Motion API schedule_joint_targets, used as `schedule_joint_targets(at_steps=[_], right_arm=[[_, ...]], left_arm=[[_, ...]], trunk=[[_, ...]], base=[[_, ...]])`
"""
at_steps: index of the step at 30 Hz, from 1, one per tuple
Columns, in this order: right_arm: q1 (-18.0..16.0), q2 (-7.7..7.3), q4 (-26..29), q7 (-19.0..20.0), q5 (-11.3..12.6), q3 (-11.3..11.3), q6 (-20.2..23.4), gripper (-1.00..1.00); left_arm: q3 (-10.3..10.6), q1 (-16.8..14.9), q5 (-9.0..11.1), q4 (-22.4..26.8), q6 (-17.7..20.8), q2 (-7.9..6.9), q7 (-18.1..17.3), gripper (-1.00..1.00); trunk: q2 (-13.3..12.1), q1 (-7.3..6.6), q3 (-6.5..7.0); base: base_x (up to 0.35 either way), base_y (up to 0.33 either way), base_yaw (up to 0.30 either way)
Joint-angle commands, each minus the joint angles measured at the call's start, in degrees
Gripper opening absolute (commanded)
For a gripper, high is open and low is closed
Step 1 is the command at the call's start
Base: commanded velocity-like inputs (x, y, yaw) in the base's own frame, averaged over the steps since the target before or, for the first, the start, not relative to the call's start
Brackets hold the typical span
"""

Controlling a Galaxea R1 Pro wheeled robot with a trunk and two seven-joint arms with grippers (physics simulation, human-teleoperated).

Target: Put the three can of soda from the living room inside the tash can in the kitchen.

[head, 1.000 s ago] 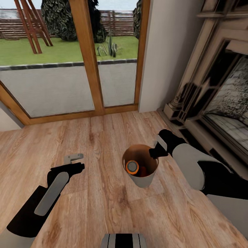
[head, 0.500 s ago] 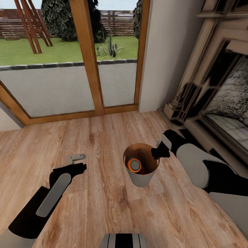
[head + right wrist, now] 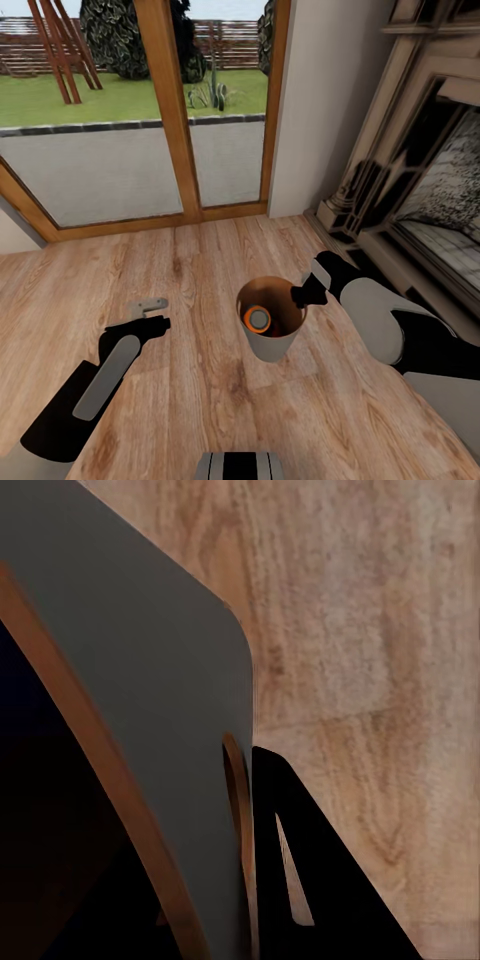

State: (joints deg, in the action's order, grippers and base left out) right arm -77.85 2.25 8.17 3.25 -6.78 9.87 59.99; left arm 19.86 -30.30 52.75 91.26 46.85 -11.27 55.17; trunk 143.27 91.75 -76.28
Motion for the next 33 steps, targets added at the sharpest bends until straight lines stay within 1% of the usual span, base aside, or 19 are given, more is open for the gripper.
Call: schedule_joint_targets(at_steps=[1,11,16,26,29,33], right_arm=[[0.0,0.05,0.0,0.2,1.6,0.7,0.0,-1.00],[0.0,0.29,0.0,-0.1,1.6,0.4,0.0,-1.00],[0.1,0.39,0.0,-0.1,1.5,0.3,0.0,-1.00],[0.2,0.39,0.0,-0.1,1.3,0.3,0.0,-1.00],[0.2,0.39,0.0,-0.2,1.2,0.3,0.0,-1.00],[0.2,0.39,0.0,-0.2,1.2,0.3,0.0,-1.00]], left_arm=[[0.0,0.0,0.0,0.0,0.0,0.06,0.0,1.00],[0.1,0.0,-0.1,-0.2,0.1,0.28,0.1,1.00],[2.0,0.0,-0.2,-0.3,0.0,0.28,0.2,1.00],[2.4,0.0,-0.2,-0.4,-0.1,0.38,0.2,1.00],[3.4,0.0,-0.2,-0.4,-0.1,0.44,0.2,1.00],[3.8,0.0,-0.2,-0.4,-0.2,0.45,0.2,1.00]], trunk=[[0.0,-0.01,0.01],[0.1,0.25,-2.21],[0.2,0.38,-3.32],[0.3,0.64,-5.53],[0.4,0.72,-6.20],[0.4,0.82,-7.08]], base=[[0.000,0.000,0.000],[0.000,0.000,0.000],[0.000,0.000,0.000],[0.000,0.000,0.000],[0.000,0.000,0.000],[0.000,0.000,0.000]])
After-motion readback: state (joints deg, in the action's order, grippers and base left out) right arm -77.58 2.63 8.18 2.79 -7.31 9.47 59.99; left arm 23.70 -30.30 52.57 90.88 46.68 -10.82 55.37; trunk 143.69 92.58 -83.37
